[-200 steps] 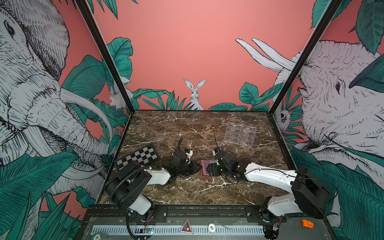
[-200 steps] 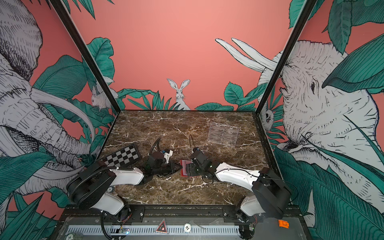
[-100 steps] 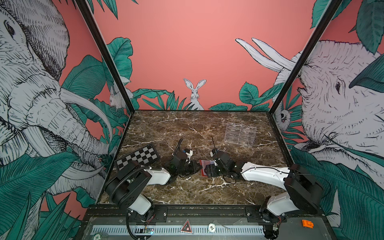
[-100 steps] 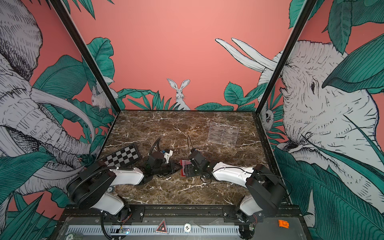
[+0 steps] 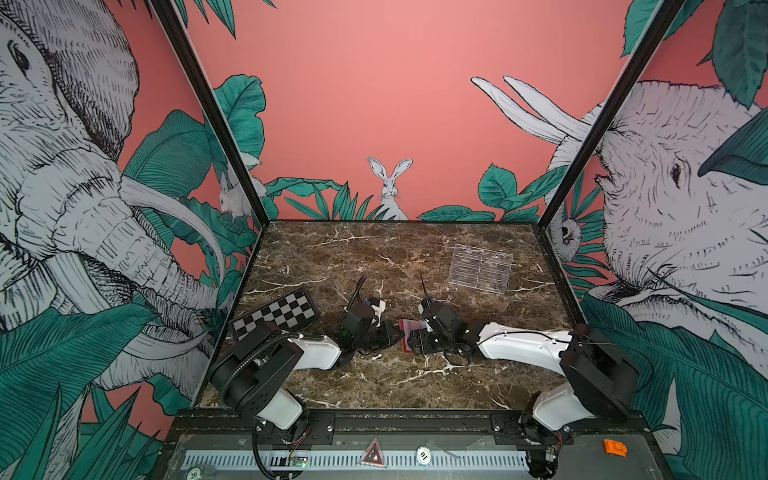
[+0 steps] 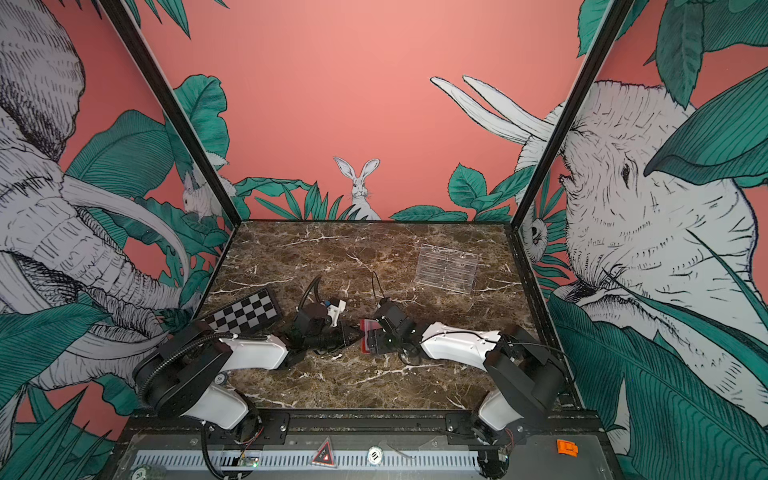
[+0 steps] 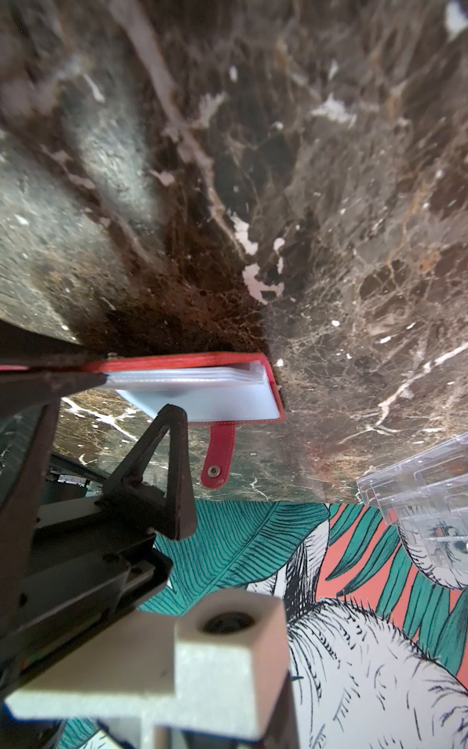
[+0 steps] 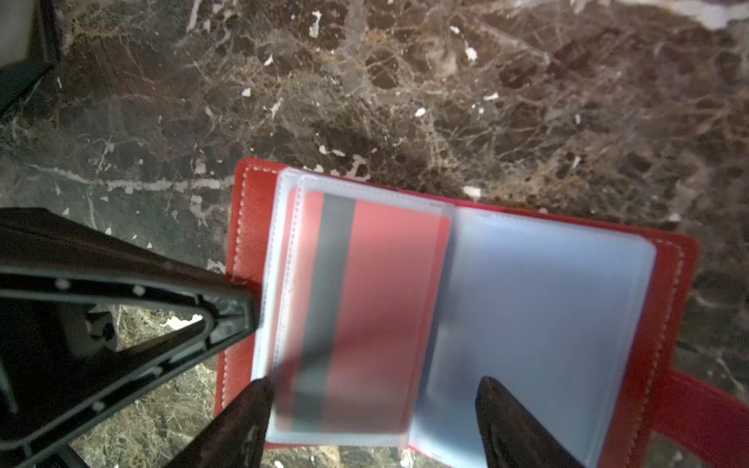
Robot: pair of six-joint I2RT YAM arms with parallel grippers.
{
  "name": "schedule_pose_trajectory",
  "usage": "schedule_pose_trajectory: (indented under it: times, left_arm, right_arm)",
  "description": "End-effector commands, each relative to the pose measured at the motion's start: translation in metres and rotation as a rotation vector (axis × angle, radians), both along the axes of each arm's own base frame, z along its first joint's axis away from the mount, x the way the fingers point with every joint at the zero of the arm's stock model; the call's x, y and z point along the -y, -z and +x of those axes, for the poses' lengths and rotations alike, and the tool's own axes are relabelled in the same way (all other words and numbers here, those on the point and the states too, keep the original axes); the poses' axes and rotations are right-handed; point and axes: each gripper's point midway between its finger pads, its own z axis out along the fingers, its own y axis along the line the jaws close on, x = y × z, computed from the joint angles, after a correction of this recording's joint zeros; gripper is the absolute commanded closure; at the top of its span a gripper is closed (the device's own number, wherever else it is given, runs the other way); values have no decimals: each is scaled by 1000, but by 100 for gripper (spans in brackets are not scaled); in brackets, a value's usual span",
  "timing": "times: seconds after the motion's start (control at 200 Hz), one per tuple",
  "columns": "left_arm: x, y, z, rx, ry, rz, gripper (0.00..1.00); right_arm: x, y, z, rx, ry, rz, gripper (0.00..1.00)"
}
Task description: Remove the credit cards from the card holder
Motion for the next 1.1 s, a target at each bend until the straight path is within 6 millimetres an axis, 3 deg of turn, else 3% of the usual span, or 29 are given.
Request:
schedule_pose_trajectory:
  times: [0.0, 0.515, 1.095]
  left_arm:
    - [5, -15, 5, 38, 11, -27, 100]
    - [6, -16, 6, 39, 11, -28, 100]
    - [4, -12, 4, 38, 17, -13, 100]
  right_arm:
    - [0, -1, 1, 1, 7, -24, 22]
    - [10, 10, -2, -29, 29, -117, 25]
    - [28, 3, 3, 13, 88, -168, 28]
